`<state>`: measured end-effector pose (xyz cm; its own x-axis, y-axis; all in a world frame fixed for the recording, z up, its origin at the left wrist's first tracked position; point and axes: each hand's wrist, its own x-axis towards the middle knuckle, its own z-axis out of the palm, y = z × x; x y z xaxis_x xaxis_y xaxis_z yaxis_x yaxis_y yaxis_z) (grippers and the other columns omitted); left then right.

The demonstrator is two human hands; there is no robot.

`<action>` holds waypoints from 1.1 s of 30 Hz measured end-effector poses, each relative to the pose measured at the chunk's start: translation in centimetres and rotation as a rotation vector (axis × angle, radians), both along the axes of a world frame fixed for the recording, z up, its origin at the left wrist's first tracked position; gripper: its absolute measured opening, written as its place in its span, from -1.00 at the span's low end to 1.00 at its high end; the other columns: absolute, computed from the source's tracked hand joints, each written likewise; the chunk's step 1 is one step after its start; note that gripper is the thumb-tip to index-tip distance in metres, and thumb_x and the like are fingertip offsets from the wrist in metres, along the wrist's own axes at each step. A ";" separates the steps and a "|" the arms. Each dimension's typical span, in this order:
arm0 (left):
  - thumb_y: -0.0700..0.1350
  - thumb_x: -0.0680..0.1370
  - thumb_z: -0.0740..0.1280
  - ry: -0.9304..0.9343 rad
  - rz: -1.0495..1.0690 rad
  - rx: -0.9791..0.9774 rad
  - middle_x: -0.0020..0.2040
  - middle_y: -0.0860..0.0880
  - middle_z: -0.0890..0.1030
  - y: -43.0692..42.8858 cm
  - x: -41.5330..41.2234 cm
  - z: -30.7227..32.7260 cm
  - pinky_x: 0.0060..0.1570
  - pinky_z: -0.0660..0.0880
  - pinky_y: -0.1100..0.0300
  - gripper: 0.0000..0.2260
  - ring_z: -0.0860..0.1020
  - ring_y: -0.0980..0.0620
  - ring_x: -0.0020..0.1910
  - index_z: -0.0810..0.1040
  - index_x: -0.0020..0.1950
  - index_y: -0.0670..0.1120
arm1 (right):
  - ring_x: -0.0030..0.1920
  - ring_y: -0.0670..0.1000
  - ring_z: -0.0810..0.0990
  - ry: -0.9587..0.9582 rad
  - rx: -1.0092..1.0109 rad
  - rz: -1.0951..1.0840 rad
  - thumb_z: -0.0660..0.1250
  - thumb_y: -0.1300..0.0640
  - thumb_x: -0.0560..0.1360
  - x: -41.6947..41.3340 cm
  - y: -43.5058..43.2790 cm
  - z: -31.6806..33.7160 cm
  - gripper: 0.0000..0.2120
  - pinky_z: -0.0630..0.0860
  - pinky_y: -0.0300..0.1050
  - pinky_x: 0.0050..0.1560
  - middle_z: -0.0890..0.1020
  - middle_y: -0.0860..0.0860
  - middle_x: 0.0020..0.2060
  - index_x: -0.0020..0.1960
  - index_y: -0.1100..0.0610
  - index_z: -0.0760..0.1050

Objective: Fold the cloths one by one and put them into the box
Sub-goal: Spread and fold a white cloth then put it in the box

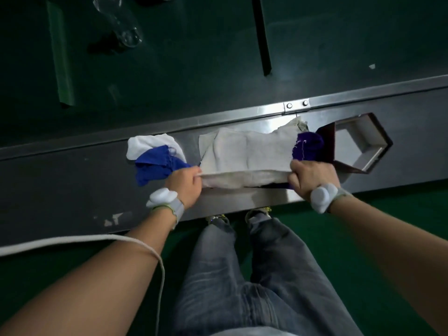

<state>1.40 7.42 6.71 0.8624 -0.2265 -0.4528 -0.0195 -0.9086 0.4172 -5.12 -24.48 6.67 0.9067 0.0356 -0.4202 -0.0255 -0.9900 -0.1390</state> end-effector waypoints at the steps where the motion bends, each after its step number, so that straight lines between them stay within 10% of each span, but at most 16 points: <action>1: -0.09 0.45 0.14 -0.049 0.037 -0.013 -0.10 -0.25 0.65 -0.4 1.4 0.1 -0.22 0.49 0.01 -0.72 0.58 -0.30 -0.12 0.61 -0.01 -0.06 | -0.44 0.09 0.37 -0.049 -0.002 -0.023 -0.02 -0.10 0.43 1.5 -0.1 0.3 -0.76 0.25 -0.14 -0.40 0.50 0.01 -0.40 -0.26 0.04 0.24; 12: 0.08 0.50 0.27 -0.056 0.349 0.106 0.31 -0.14 0.49 -3.9 6.1 -8.9 0.13 0.45 -0.06 -0.50 0.49 -0.20 0.22 0.26 0.40 0.00 | 0.07 0.24 0.46 -0.200 -0.104 -0.325 0.20 -0.11 0.44 6.7 -0.6 -7.5 -0.61 0.41 0.15 -0.05 0.50 0.21 0.07 0.13 0.13 0.35; 23: 0.34 0.39 0.21 0.055 0.568 0.195 -0.33 -0.03 0.52 -2.5 -0.9 -9.0 -0.49 0.21 0.23 -0.59 0.35 0.04 -0.50 0.40 -0.16 -0.01 | 0.00 0.25 0.59 0.201 0.145 -0.969 0.20 -0.26 0.47 -1.0 1.1 -8.8 -0.53 0.33 0.01 -0.11 0.61 0.15 0.05 0.18 0.07 0.31; 27: 0.33 0.35 0.23 0.188 0.834 -0.039 -0.37 0.00 0.61 -3.0 -0.8 -9.2 -0.31 0.62 -0.02 -0.64 0.60 0.02 -0.53 0.39 -0.15 0.06 | 0.00 0.22 0.60 0.169 0.230 -1.114 0.26 -0.24 0.41 0.3 1.3 -8.6 -0.45 0.33 -0.05 -0.13 0.62 0.11 0.07 0.28 0.01 0.27; 33: 0.10 0.42 0.40 0.274 1.047 -0.195 -0.24 -0.04 0.59 -3.2 0.2 -9.3 -0.39 0.58 0.13 -0.65 0.54 0.13 -0.63 0.45 -0.04 -0.15 | 0.10 0.24 0.55 0.281 0.188 -1.102 0.22 -0.27 0.40 1.9 1.0 -7.8 -0.43 0.36 -0.03 -0.06 0.57 0.17 0.18 0.25 0.08 0.45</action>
